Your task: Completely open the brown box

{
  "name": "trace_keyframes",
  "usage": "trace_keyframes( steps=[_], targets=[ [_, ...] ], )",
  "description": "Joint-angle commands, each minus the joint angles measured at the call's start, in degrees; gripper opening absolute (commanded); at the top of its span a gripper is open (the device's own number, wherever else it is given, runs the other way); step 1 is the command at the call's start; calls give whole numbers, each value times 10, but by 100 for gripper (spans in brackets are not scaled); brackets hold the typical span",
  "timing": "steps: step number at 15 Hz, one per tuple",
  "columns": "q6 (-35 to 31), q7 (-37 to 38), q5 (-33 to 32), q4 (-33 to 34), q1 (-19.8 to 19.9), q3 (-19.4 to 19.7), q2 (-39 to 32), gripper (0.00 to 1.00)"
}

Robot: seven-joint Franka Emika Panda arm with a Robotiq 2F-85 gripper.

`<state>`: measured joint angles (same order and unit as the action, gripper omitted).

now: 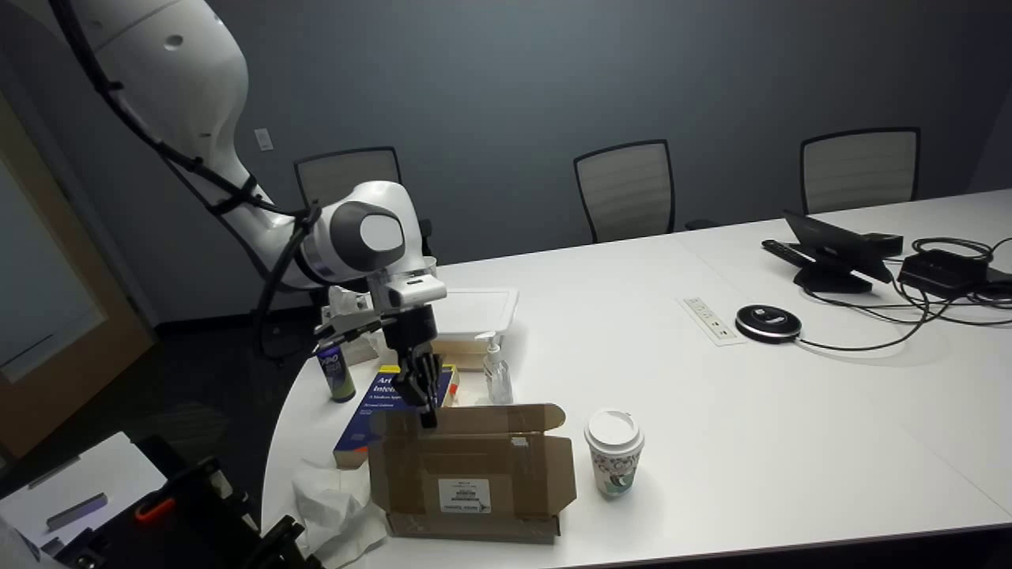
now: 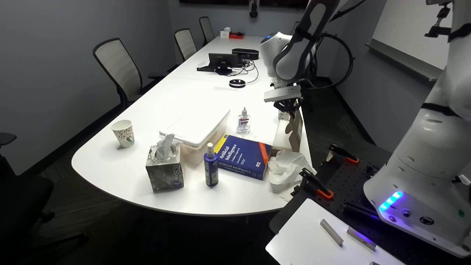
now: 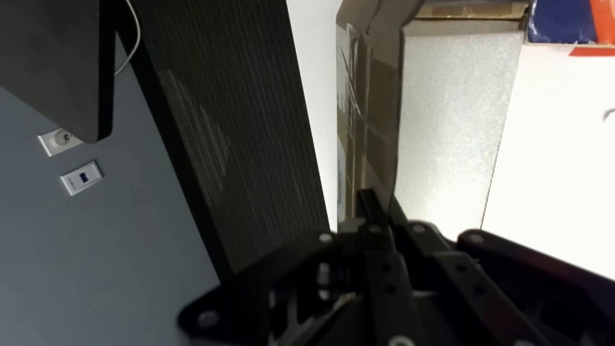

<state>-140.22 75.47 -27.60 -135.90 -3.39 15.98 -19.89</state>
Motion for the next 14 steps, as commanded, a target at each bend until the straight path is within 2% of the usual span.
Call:
trace_keyframes(
  steps=[1, 8, 14],
  targets=[
    [-42, -1, -18, -68, 13, 8, 69, 1],
    [-157, -10, -24, -153, 55, 22, 120, 1],
    [-231, -6, -59, -197, 67, 52, 145, 1]
  ],
)
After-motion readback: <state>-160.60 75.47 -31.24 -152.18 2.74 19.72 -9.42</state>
